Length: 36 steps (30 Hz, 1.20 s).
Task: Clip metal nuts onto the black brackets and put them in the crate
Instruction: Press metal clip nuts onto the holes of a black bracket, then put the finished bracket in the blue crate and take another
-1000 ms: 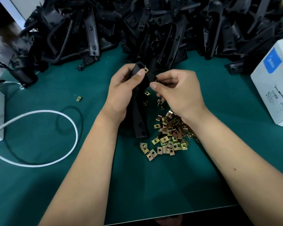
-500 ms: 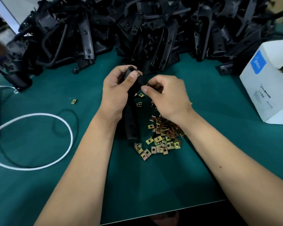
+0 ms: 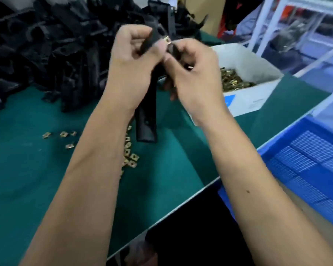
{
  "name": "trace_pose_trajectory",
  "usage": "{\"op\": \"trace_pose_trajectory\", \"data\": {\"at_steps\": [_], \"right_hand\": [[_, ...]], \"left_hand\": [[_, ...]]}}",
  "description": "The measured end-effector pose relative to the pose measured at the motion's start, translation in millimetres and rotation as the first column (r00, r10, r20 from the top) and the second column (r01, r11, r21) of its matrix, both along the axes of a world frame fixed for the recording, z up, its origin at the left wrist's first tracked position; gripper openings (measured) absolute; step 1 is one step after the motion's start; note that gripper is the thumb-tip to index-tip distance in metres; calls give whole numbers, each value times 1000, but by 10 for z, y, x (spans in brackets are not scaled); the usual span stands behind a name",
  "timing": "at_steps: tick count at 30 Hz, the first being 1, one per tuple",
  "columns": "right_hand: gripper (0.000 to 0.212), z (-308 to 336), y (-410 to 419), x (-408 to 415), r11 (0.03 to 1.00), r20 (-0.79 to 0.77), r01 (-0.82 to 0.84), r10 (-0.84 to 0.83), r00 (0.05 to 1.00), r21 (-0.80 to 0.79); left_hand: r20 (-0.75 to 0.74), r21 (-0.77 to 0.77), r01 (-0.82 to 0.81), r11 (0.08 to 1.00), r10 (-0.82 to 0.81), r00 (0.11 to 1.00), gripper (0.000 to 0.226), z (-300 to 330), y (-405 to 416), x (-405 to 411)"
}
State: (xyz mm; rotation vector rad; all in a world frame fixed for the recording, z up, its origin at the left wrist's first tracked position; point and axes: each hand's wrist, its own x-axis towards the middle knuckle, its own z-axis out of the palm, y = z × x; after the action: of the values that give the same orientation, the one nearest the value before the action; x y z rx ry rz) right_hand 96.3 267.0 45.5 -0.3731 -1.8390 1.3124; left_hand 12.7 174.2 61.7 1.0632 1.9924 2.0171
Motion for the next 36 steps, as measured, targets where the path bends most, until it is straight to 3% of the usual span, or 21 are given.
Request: {"op": "trace_pose_trajectory", "data": {"at_steps": [4, 6, 9, 11, 15, 17, 19, 21, 23, 25, 29, 32, 36], "right_hand": [[9, -2, 731, 948, 961, -175, 226, -253, 952, -159], [7, -213, 997, 1378, 906, -177, 291, -355, 918, -308], [21, -760, 1340, 2086, 713, -43, 467, -569, 821, -524], [24, -1287, 1490, 2513, 528, 138, 587, -660, 738, -613], [6, -2362, 1524, 3134, 75, 440, 639, -663, 605, -765], [14, -2787, 1470, 3331, -62, 532, 640, -618, 578, -766], [20, -3068, 1377, 3486, -81, 657, 734, -519, 547, -674], [28, -3273, 1237, 3598, -41, 805, 854, -359, 472, -519], [32, -3363, 1098, 3666, -36, 871, 904, -289, 398, -425], [27, -3361, 1049, 3653, -35, 886, 922, -295, 358, -385], [26, -3106, 1193, 3399, 90, 863, 929, -349, 366, -358], [21, -2661, 1384, 3121, 235, 790, 925, -484, 377, -298], [14, -1844, 1512, 2699, 372, 675, 918, -643, 360, -136]], "left_hand": [[-159, -245, 308, 919, -351, 923, 47, 150, 791, 809], [-193, -378, 366, 850, -459, 867, 59, 78, 1104, 1189], [-237, -592, 361, 721, -584, 777, 58, -255, 1605, 1885], [-157, -711, 383, 589, -665, 730, 57, -611, 1828, 2270], [137, -833, 472, 289, -719, 681, 58, -1463, 1986, 2671], [204, -863, 469, 187, -721, 662, 57, -1832, 1966, 2745], [206, -898, 423, 122, -733, 648, 55, -2107, 1929, 2786], [198, -931, 360, 60, -746, 636, 49, -2288, 1878, 2790], [200, -945, 326, 17, -760, 618, 43, -2378, 1850, 2801], [181, -945, 326, 36, -773, 608, 36, -2387, 1863, 2814], [127, -920, 359, 155, -750, 650, 29, -2231, 1909, 2800], [71, -855, 395, 338, -677, 733, 16, -1989, 1937, 2739], [-14, -636, 436, 637, -575, 818, 12, -1446, 1902, 2532]]}}
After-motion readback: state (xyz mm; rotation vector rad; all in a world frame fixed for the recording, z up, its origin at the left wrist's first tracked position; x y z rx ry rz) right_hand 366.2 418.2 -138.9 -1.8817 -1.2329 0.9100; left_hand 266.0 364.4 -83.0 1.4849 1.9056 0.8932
